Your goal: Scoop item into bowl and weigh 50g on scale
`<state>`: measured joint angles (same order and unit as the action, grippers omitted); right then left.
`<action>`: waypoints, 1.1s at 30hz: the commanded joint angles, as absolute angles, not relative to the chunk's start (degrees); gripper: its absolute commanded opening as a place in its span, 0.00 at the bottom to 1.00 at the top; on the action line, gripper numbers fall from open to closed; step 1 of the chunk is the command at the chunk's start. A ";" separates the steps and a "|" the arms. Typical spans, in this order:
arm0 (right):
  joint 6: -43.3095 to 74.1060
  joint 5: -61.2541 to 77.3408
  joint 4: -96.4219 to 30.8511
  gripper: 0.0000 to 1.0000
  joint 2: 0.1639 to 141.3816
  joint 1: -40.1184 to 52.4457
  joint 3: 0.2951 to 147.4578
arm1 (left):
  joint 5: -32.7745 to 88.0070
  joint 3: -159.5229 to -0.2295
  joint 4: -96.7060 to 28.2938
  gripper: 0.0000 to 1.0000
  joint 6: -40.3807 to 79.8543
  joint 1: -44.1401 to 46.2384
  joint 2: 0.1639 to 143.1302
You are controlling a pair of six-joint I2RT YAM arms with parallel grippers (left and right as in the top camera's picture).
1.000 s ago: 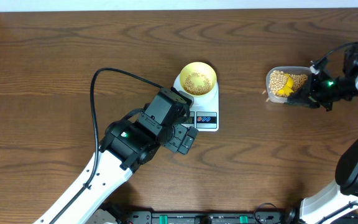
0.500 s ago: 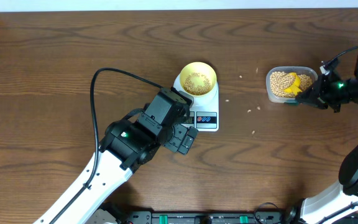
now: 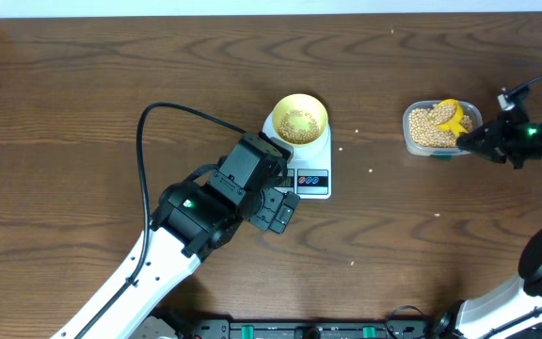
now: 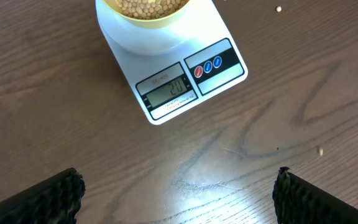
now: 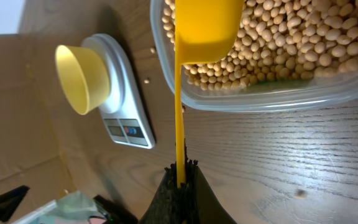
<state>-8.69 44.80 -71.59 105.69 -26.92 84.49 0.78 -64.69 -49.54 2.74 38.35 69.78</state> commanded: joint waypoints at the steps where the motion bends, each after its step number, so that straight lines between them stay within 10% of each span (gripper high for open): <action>1: -11.92 50.43 -72.16 0.01 106.04 -28.47 85.38 | 0.64 -65.98 -49.65 0.99 2.22 38.15 69.78; 33: -18.65 71.70 -77.03 0.01 106.04 -26.46 85.38 | 0.64 -65.98 -49.65 0.99 2.22 38.17 69.78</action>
